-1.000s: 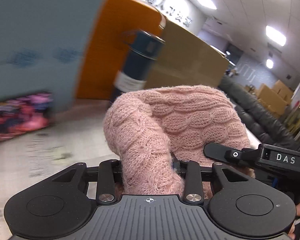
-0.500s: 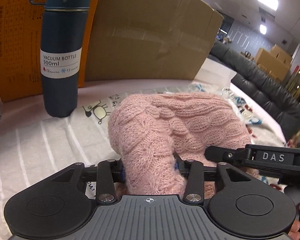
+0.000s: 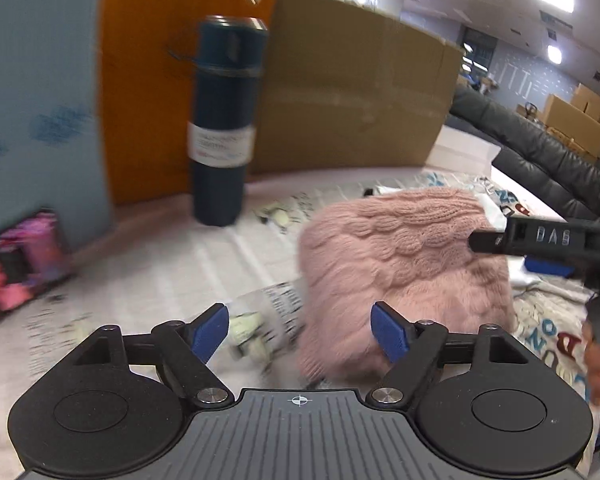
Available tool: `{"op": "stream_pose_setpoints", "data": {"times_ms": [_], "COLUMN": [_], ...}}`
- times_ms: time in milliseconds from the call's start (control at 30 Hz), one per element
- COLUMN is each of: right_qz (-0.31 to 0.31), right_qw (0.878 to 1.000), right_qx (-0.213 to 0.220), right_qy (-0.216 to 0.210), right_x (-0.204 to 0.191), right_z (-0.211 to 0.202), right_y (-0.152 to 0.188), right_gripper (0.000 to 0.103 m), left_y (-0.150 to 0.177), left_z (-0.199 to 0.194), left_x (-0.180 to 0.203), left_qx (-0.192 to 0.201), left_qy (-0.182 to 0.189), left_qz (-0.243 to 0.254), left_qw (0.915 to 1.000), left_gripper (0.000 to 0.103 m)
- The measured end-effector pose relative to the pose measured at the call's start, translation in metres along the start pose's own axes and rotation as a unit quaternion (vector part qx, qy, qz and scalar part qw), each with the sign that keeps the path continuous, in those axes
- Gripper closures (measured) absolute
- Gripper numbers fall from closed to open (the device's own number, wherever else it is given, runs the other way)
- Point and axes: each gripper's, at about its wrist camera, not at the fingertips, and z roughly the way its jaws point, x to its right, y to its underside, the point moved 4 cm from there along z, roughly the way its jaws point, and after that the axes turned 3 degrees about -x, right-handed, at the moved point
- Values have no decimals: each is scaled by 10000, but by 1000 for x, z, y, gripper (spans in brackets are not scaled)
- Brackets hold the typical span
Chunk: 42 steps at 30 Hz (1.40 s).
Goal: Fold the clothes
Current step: 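Reach both grippers to the brown leather jacket and grasp it with the right gripper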
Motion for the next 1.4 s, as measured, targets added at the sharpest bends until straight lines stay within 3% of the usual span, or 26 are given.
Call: {"op": "stream_pose_setpoints", "data": {"times_ms": [133,267,367,467,533,633,767,800,867,967,1033,1233,1267,1333,1400], "right_qz": [-332,-389,-76,-46,-259,-1066,-1847,-1962,-2120,-2277,-2340,-2232,-2224,-2183,-2038], "right_qw": [9983,9933,9816,9736,9697,9631,9643,9632,9588,9457,9328,8939,8858,8726,8738], "right_qx": [323,120,-127,-31,-62,-92,-98,-156,-294,-443,-523,-1053,-1195,-1465,-1639], "right_qy": [-356,-1077,-1903,-2282,-2430,-2468,-1893,-1833,-1868,-2277,-2691,-3743,-3895,-4117,-4100], "right_x": [-32,-86,-135,-188,-221,-256,-274,-275,-278,-286,-295,-333,-343,-362,-378], "right_z": [-51,-94,-117,-134,-140,-136,-109,-103,-96,-95,-100,-107,-105,-101,-95], "right_y": [22,67,110,144,160,176,202,207,215,223,224,215,214,214,215], "right_gripper": [13,12,11,11,10,5,4,4,4,4,4,1,0,0,0], "left_y": [40,79,113,141,158,181,209,217,229,235,232,207,200,194,194], "left_z": [-71,-143,-183,-192,-193,-200,-215,-218,-224,-241,-259,-316,-320,-327,-325], "left_x": [-34,-68,-107,-144,-164,-180,-177,-178,-183,-196,-200,-249,-261,-283,-296], "left_qx": [254,507,813,668,451,304,153,84,64,274,547,459,330,135,-182], "left_qy": [-526,-1053,-1861,-2826,-3217,-3249,-2972,-2989,-3105,-2936,-3223,-3673,-3532,-3255,-2962], "left_qz": [-280,-560,-1182,-1736,-1790,-1846,-1791,-1958,-2484,-3028,-2982,-1597,-1336,-1225,-1725], "left_qw": [9979,9916,9720,9410,9287,9271,9378,9340,9175,9063,8968,9152,9254,9375,9392], "left_gripper": [14,9,0,0,0,0,0,0,0,0,0,0,0,0,0]}}
